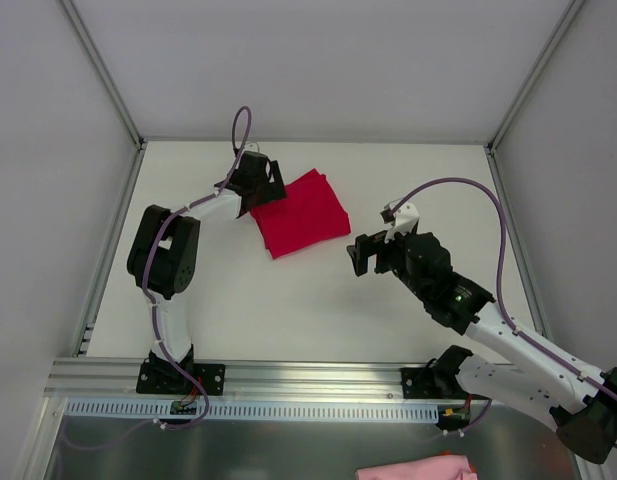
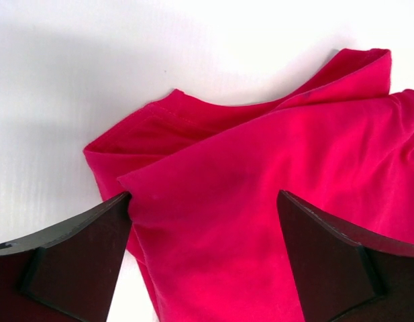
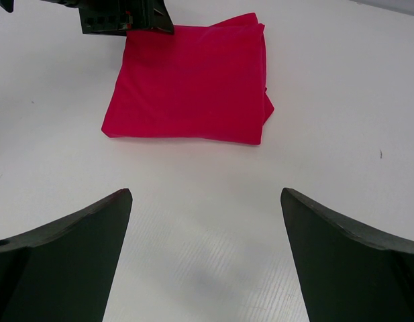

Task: Fold and stack the t-shirts
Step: Smooth out wrinkles on the folded tshirt

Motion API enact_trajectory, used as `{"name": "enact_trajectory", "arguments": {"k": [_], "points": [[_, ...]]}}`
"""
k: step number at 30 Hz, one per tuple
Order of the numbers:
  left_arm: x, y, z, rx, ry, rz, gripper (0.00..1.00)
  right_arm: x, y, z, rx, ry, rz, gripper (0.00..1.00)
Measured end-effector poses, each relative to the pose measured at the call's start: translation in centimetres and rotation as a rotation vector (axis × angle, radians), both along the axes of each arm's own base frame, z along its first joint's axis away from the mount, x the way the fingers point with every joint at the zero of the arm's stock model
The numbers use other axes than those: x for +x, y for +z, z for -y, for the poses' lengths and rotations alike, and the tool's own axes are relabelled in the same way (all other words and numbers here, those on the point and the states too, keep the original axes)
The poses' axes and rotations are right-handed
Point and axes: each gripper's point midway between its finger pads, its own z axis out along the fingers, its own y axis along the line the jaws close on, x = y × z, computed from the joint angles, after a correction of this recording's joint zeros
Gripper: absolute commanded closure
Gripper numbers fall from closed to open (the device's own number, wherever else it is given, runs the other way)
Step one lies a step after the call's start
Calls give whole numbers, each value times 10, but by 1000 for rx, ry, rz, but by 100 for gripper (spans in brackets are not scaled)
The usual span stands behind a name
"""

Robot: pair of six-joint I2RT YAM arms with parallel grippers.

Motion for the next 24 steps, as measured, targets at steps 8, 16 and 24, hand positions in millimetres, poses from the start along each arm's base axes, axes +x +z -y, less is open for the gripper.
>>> {"name": "enact_trajectory", "arguments": {"k": [8, 16, 24], "points": [[2, 0, -8, 36, 24, 9, 42, 0, 0, 0, 0, -1, 0, 0], [0, -4, -15, 71, 45, -3, 92, 1, 0, 2, -3, -13, 3, 0], [2, -14, -28, 127, 121, -38, 100, 2, 0, 2, -7, -14, 4, 0]]}}
